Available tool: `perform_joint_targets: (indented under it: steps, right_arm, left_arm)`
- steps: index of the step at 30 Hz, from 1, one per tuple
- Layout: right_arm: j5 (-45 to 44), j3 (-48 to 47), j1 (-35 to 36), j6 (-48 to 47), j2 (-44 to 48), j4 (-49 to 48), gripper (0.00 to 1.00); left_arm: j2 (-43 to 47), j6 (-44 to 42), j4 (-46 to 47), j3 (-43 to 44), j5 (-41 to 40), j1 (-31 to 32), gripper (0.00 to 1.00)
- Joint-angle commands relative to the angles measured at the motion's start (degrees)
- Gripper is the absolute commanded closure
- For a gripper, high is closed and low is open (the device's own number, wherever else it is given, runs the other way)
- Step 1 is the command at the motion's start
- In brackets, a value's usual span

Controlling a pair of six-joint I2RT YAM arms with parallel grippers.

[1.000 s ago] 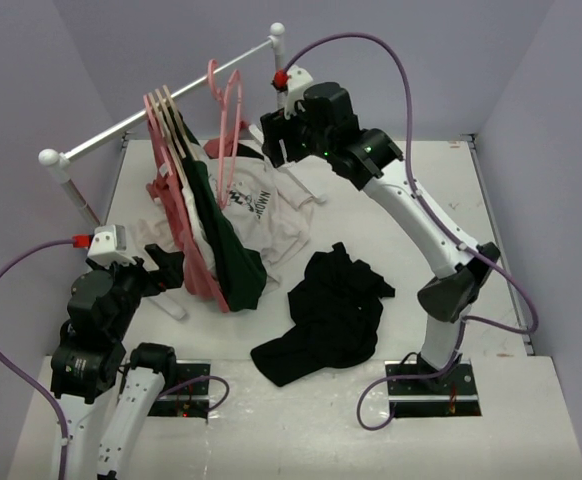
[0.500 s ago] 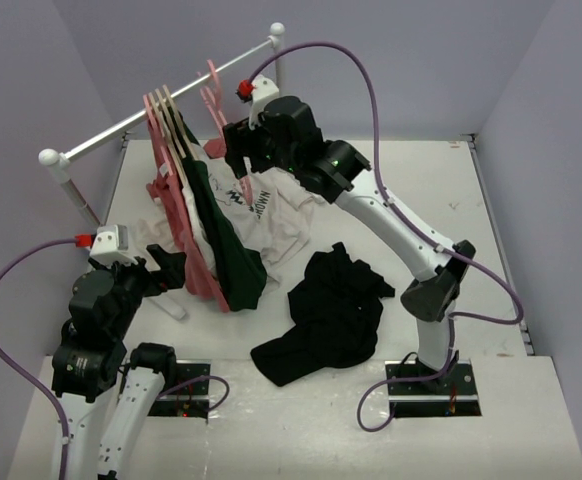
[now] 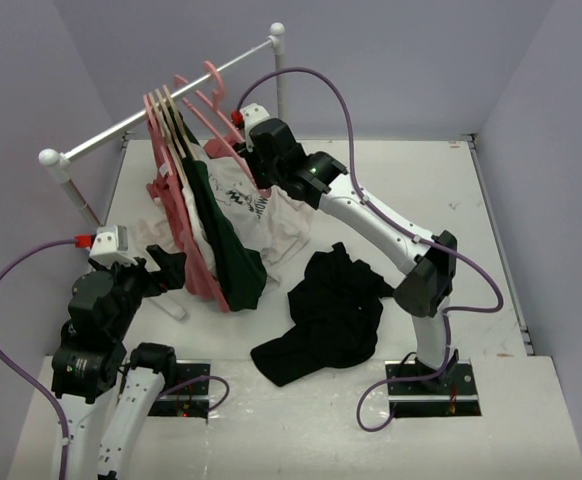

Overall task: Place the t-shirt on the hanger
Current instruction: Pick up the hanger from the clothesline.

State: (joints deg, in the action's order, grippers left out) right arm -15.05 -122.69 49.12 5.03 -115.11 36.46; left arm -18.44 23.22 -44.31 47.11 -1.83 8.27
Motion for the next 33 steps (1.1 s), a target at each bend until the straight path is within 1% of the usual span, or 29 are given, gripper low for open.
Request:
perform_joint_targets:
  steps: [1,6,8,9,10,16,17,22,26,28,30,32,33]
  right_arm:
    - [-1.1,1.3,0.1,-1.1,3.0,-2.2,0.81]
    - [0.4,2.8,0.0,-0.1,3.4,-2.2,0.73]
    - [1.0,2.6,-0.1,0.1,3.6,-2.2,0.77]
    - [1.9,2.5,-0.3,0.4,3.8,-2.2,0.82]
    - [2.2,2.2,-0.3,0.6,4.0,-2.2,1.0]
    - [3.8,2.5,-0.5,2.0,7.6,-3.0,1.0]
    - [4.0,2.7,-0.6,2.2,8.3,-3.2,1.0]
    - [2.7,5.5,-0.9,3.3,14.0,-5.4,1.0]
    - [1.0,8.8,-1.2,4.0,18.7,-5.2,1.0]
    - [-1.2,10.6,-1.3,4.8,21.2,-3.0,1.0]
    - [-3.3,16.0,-1.4,6.4,25.3,-1.3,1.0]
    - [-4.8,24.4,-1.4,8.8,32.9,-0.8,1.0]
    - [-5.4,27.5,-1.5,10.3,35.8,-0.6,1.0]
  left_arm:
    - [0.5,-0.1,1.6,-0.2,1.0,-0.4,0.0]
    - [0.5,-0.1,1.6,-0.2,1.2,-0.4,0.0]
    - [0.4,-0.1,1.6,-0.2,1.2,-0.4,0.0]
    - [0.5,-0.1,1.6,-0.2,1.2,-0.4,0.0]
    - [0.5,-0.2,1.5,-0.2,1.2,-0.4,0.0]
    - [1.0,-1.0,2.0,0.4,1.5,-0.4,0.0]
    - [1.0,-1.4,2.1,0.8,3.5,-0.4,0.0]
    - [-0.4,-4.0,1.7,9.0,7.5,-0.4,0.0]
    - [-3.2,-6.5,2.2,16.4,15.5,-0.2,0.0]
    - [-4.7,-6.8,3.2,19.0,19.1,0.0,0.0]
    - [-6.5,-6.7,4.3,21.3,26.7,0.0,0.0]
    - [-9.3,-6.3,6.9,22.9,35.3,0.0,0.0]
    - [-10.9,-6.1,7.8,23.3,37.8,0.0,0.0]
